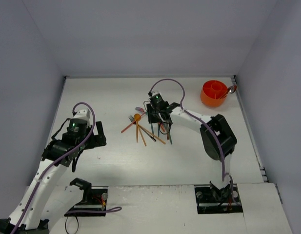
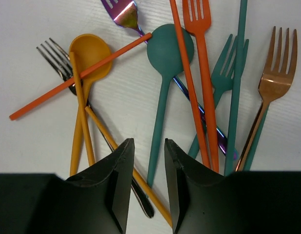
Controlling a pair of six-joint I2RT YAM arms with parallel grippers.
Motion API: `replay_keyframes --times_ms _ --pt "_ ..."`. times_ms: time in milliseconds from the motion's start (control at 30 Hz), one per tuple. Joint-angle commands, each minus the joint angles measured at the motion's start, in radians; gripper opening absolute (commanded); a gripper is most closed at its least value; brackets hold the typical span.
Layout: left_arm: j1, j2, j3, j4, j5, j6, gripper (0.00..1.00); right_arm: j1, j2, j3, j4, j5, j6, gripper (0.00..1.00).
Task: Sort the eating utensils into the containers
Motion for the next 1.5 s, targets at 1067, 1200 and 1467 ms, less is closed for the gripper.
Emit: replay_keyframes --times_ms 1067,1200,1467 --pt "-0.005 -0.022 0.026 -0.001 -0.009 -0.022 0.91 0.017 0.048 0.233 0.009 0.206 0.018 0.00" --pt "-0.005 -0.017 0.026 0.001 -0.013 -0.023 0.91 0.014 -0.025 0.234 0.010 0.213 0.004 0.00" --pt "-0.005 -0.015 0.036 0.001 -0.037 -0.014 0.91 -0.084 -0.221 0.166 0.013 0.335 -0.001 0.00"
